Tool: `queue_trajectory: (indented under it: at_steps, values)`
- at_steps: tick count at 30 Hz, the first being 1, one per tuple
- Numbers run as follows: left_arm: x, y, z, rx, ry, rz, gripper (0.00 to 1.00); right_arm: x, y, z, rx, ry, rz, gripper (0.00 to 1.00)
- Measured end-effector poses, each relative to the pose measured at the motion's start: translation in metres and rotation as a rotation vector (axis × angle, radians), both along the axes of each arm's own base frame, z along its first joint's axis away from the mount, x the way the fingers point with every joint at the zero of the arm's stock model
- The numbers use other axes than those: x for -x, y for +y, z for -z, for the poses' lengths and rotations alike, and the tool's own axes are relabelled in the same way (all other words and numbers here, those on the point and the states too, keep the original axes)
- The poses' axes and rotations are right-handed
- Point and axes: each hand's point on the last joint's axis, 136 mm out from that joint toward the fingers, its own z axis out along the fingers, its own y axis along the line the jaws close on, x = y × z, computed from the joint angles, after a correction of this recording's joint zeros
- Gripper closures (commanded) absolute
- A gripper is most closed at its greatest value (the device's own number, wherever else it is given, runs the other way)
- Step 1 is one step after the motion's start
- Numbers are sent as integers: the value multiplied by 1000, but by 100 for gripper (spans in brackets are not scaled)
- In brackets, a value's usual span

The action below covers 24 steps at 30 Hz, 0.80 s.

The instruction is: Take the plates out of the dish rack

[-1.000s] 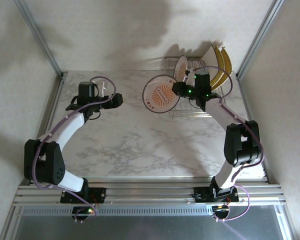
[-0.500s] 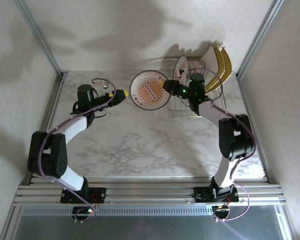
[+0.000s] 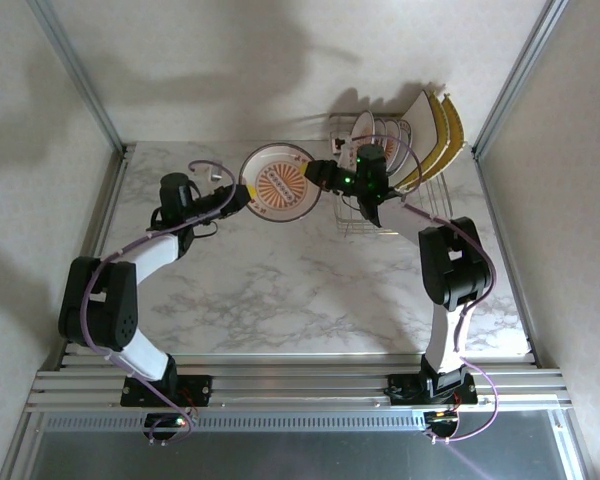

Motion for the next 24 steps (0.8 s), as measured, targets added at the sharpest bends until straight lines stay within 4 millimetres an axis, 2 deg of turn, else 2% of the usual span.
queue_trajectory:
  at_steps: [3, 9, 10, 13, 14, 17, 18, 24]
  values:
    - [-2, 2, 4, 3, 31, -23, 99, -1, 3, -5, -3, -35, -12, 100]
    - [-6, 6, 10, 14, 71, -57, 100, -2, 7, -8, 22, -85, -11, 100]
    - [-6, 6, 12, 15, 75, -58, 100, -2, 7, -7, 30, -88, -9, 92]
    - [-9, 6, 18, 16, 79, -60, 100, -3, 9, -5, 50, -69, -5, 47]
    - [-9, 6, 20, 17, 81, -55, 100, -3, 10, -6, 52, -60, -5, 34]
    - [-10, 5, 26, 29, 92, -56, 100, -4, 13, -9, 67, -62, -3, 8]
    - [-10, 5, 27, 33, 92, -58, 100, -4, 13, -10, 74, -62, -1, 2]
    - [-13, 12, 20, 78, 75, -83, 100, -13, 7, -7, 159, -58, 42, 1]
